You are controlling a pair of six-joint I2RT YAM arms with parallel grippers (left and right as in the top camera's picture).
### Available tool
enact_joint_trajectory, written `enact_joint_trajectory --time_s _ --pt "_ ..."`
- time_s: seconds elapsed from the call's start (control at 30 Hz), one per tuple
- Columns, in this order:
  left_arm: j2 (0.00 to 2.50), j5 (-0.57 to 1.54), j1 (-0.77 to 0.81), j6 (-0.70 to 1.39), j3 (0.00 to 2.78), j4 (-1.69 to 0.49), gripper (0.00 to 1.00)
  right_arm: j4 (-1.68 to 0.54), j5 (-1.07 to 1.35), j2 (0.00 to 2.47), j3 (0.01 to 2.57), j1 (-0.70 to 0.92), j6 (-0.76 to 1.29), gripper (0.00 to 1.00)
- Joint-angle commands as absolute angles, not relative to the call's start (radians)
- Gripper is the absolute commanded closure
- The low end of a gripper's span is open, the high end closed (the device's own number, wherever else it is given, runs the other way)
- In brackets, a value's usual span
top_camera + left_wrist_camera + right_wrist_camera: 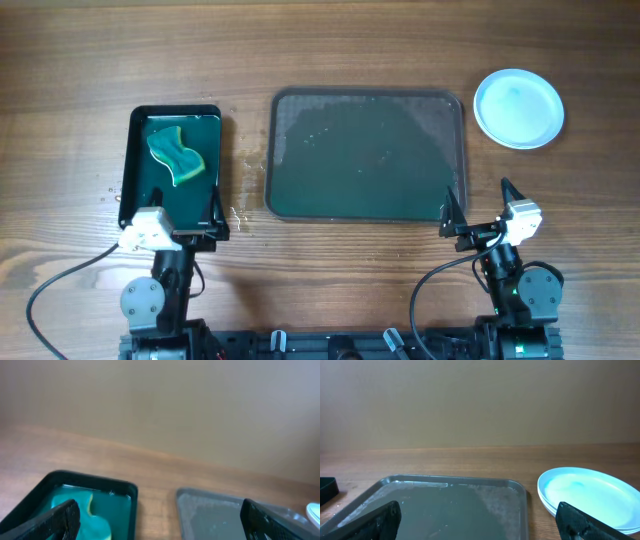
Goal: Clean dirty plates on tray and stack at the side
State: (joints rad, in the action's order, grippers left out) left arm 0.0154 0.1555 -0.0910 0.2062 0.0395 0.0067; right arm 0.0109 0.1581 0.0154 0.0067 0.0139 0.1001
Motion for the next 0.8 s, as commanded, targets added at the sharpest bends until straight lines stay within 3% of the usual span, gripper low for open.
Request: enact_joint_trajectory --time_s 0.0,0.13,0.57,0.77 --pt "0.003 0.167 -0.062 0.19 0.006 0.014 0.0 0.013 0.181 0.004 0.005 0.009 0.105 0.0" --pt "0.003 0.155 -0.062 0.185 0.006 -0.067 0.0 0.013 0.181 0.004 0.005 0.009 0.105 0.0" --pt "0.003 0.145 -0.065 -0.015 0.006 -0.068 0.0 0.013 0.181 0.004 0.005 0.009 0.105 0.0" --pt "0.003 0.131 -0.065 -0.015 0.006 -0.069 0.0 0.013 0.181 0.004 0.005 0.009 0.105 0.0"
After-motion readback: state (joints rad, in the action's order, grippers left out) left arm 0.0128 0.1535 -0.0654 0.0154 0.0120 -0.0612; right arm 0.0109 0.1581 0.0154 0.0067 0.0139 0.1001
